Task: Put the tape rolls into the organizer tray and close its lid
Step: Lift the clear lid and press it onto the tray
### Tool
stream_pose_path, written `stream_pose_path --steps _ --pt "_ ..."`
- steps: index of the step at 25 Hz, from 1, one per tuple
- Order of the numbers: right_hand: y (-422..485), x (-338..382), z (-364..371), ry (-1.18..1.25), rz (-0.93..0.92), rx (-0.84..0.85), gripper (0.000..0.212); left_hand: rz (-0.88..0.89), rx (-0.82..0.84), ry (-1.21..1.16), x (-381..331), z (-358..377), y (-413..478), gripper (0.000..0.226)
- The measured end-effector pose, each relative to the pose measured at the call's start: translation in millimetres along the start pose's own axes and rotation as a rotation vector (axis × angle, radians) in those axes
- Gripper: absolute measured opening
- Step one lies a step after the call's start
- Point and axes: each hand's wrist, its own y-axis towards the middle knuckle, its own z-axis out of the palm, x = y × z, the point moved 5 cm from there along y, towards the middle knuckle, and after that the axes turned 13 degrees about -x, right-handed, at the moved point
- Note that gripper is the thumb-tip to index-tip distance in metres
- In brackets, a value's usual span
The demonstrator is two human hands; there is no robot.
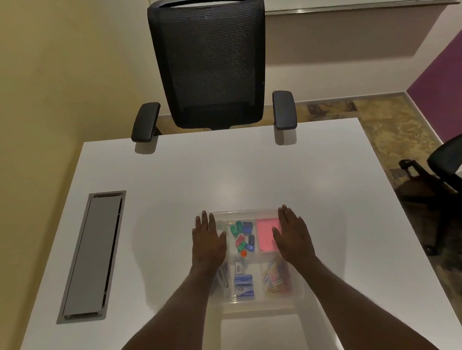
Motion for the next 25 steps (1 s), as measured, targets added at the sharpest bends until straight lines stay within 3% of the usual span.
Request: stream_pose_path --steps 5,7,10,12,14,18,21,25 --pt "23.4 0.0 -14.6 0.022 -0.024 -0.007 0.047 0.052 0.013 0.058 1.9 7.9 -5.6 0.111" --pt "37.5 0.7 -13.6 0.150 0.073 0.021 0.039 0.057 0.000 0.055 3.3 10.7 -5.5 0.114" --pt "58.6 2.7 2.2 0.346 0.297 0.183 0.044 0.050 -0.004 0.039 4.7 12.1 -3.9 0.115" --pt "61.7 4.4 16.8 0.316 0.344 0.242 0.049 0.048 -0.010 0.040 6.4 13.9 -5.0 0.115" --pt "59.0 5.5 22.7 0.271 0.351 0.193 0.050 0.052 0.001 0.051 5.6 16.0 -3.7 0.116" --pt "52.4 2.9 27.5 0.154 0.223 0.110 0.050 0.048 0.026 0.135 6.3 16.6 0.2 0.117" --pt "49.4 2.7 27.3 0.124 0.195 0.077 0.049 0.037 -0.044 0.133 4.0 9.2 -3.0 0.103" --pt "42.2 -0.7 30.0 0.196 0.223 -0.020 0.044 -0.191 -0.359 -0.159 18.5 -27.0 20.7 0.056"
